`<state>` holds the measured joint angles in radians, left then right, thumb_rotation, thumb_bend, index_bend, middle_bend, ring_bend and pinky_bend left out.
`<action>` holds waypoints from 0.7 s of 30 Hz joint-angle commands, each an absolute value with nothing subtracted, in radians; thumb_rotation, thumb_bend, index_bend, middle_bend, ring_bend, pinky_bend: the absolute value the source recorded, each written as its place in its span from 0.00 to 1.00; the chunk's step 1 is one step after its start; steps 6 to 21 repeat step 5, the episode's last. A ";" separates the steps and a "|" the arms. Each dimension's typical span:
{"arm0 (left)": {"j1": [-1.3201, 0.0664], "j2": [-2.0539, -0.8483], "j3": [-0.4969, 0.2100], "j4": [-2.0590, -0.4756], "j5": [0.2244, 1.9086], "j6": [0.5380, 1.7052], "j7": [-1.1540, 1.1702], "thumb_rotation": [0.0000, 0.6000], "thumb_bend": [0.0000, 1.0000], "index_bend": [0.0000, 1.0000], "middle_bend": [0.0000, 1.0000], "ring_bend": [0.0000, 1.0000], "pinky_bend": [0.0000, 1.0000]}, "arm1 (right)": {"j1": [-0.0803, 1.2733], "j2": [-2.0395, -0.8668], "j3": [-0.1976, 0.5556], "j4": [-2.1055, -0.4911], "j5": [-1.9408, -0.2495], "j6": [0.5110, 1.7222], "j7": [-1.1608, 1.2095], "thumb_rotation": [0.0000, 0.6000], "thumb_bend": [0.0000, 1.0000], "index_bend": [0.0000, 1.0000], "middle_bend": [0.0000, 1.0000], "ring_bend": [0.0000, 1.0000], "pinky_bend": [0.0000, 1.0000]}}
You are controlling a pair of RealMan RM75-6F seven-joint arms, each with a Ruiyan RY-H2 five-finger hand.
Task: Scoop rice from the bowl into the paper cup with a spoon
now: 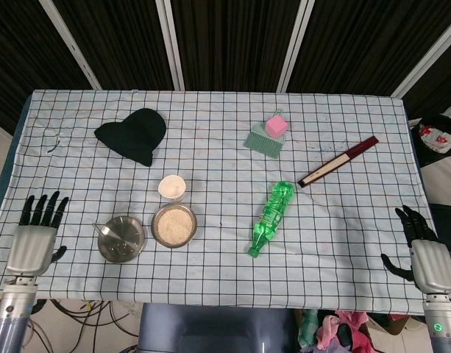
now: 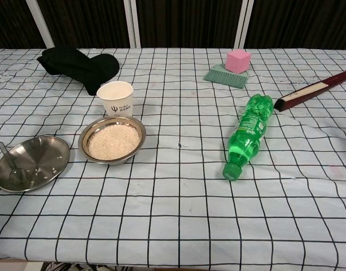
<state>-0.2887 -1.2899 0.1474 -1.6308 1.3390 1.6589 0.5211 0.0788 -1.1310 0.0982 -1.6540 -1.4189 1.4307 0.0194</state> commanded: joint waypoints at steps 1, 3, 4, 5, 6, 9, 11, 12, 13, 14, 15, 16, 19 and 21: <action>-0.202 -1.258 0.185 -1.586 1.404 1.731 0.446 1.00 0.02 0.00 0.00 0.00 0.00 | 0.080 -1.136 0.089 -1.638 -1.439 1.443 -0.012 1.00 0.20 0.00 0.00 0.00 0.17; -0.183 -1.260 0.180 -1.573 1.414 1.735 0.431 1.00 0.02 0.00 0.00 0.00 0.00 | 0.079 -1.139 0.086 -1.632 -1.443 1.446 -0.022 1.00 0.19 0.00 0.00 0.00 0.17; -0.179 -1.260 0.175 -1.575 1.413 1.730 0.428 1.00 0.02 0.00 0.00 0.00 0.00 | 0.079 -1.140 0.085 -1.632 -1.443 1.445 -0.024 1.00 0.19 0.00 0.00 0.00 0.17; -0.176 -1.259 0.169 -1.577 1.412 1.723 0.425 1.00 0.02 0.00 0.00 0.00 0.00 | 0.079 -1.140 0.084 -1.633 -1.443 1.443 -0.025 1.00 0.19 0.00 0.00 0.00 0.17; -0.176 -1.259 0.169 -1.577 1.412 1.723 0.425 1.00 0.02 0.00 0.00 0.00 0.00 | 0.079 -1.140 0.084 -1.633 -1.443 1.443 -0.025 1.00 0.19 0.00 0.00 0.00 0.17; -0.176 -1.259 0.169 -1.577 1.412 1.723 0.425 1.00 0.02 0.00 0.00 0.00 0.00 | 0.079 -1.140 0.084 -1.633 -1.443 1.443 -0.025 1.00 0.19 0.00 0.00 0.00 0.17; -0.176 -1.259 0.169 -1.577 1.412 1.723 0.425 1.00 0.02 0.00 0.00 0.00 0.00 | 0.079 -1.140 0.084 -1.633 -1.443 1.443 -0.025 1.00 0.19 0.00 0.00 0.00 0.17; -0.176 -1.259 0.169 -1.577 1.412 1.723 0.425 1.00 0.02 0.00 0.00 0.00 0.00 | 0.079 -1.140 0.084 -1.633 -1.443 1.443 -0.025 1.00 0.19 0.00 0.00 0.00 0.17; -0.176 -1.259 0.169 -1.577 1.412 1.723 0.425 1.00 0.02 0.00 0.00 0.00 0.00 | 0.079 -1.140 0.084 -1.633 -1.443 1.443 -0.025 1.00 0.19 0.00 0.00 0.00 0.17; -0.176 -1.259 0.169 -1.577 1.412 1.723 0.425 1.00 0.02 0.00 0.00 0.00 0.00 | 0.079 -1.140 0.084 -1.633 -1.443 1.443 -0.025 1.00 0.19 0.00 0.00 0.00 0.17; -0.176 -1.259 0.169 -1.577 1.412 1.723 0.425 1.00 0.02 0.00 0.00 0.00 0.00 | 0.079 -1.140 0.084 -1.633 -1.443 1.443 -0.025 1.00 0.19 0.00 0.00 0.00 0.17; -0.176 -1.259 0.169 -1.577 1.412 1.723 0.425 1.00 0.02 0.00 0.00 0.00 0.00 | 0.079 -1.140 0.084 -1.633 -1.443 1.443 -0.025 1.00 0.19 0.00 0.00 0.00 0.17; -0.176 -1.259 0.169 -1.577 1.412 1.723 0.425 1.00 0.02 0.00 0.00 0.00 0.00 | 0.079 -1.140 0.084 -1.633 -1.443 1.443 -0.025 1.00 0.19 0.00 0.00 0.00 0.17; -0.176 -1.259 0.169 -1.577 1.412 1.723 0.425 1.00 0.02 0.00 0.00 0.00 0.00 | 0.079 -1.140 0.084 -1.633 -1.443 1.443 -0.025 1.00 0.19 0.00 0.00 0.00 0.17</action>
